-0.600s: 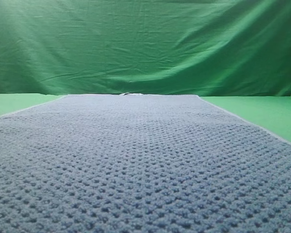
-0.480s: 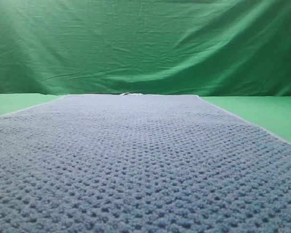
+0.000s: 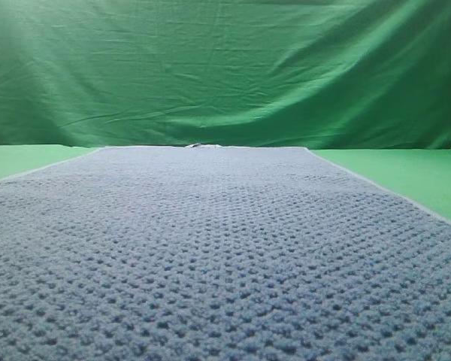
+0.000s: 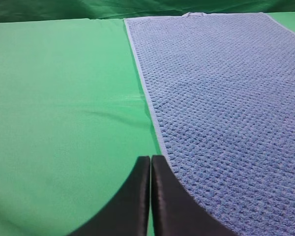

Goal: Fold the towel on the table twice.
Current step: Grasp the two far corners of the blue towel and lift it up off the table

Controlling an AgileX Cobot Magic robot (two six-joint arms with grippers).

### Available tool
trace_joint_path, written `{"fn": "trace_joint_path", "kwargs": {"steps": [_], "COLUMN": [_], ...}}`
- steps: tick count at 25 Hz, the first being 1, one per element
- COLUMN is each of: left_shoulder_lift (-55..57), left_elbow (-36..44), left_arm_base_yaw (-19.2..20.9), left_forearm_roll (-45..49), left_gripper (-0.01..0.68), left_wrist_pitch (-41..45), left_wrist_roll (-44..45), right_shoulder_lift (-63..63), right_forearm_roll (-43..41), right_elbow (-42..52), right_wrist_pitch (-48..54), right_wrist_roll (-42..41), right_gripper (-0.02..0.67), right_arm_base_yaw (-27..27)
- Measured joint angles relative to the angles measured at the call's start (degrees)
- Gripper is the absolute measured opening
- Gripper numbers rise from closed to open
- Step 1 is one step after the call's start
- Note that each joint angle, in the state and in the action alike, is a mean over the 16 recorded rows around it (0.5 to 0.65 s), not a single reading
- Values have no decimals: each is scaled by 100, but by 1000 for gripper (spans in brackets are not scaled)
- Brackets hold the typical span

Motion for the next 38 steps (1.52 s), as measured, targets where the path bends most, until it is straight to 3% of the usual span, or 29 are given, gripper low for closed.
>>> {"fn": "trace_joint_path", "kwargs": {"steps": [8,24,30,38], "left_shoulder_lift": [0,0,70,479], "left_elbow": [0,-15,-351,-1377], "left_arm_base_yaw": [2,2,2,2], "left_forearm_roll": [-266,-2194,-1891,-1268], "left_gripper": [0,0,0,0], "left_wrist_pitch": [-291,-2535,-2314,-1336], "left_wrist_roll": [-4,-31,-32,-32], "right_shoulder_lift": [0,0,149,1094], "right_forearm_roll": [10,50,53,57], "right_elbow": [2,11,-331,-1493], "right_wrist_pitch": [-79,-1875,-2102,-1321], "right_wrist_roll": [12,154,283,413], "right_gripper": [0,0,0,0], "right_arm_base_yaw": [0,0,0,0]}}
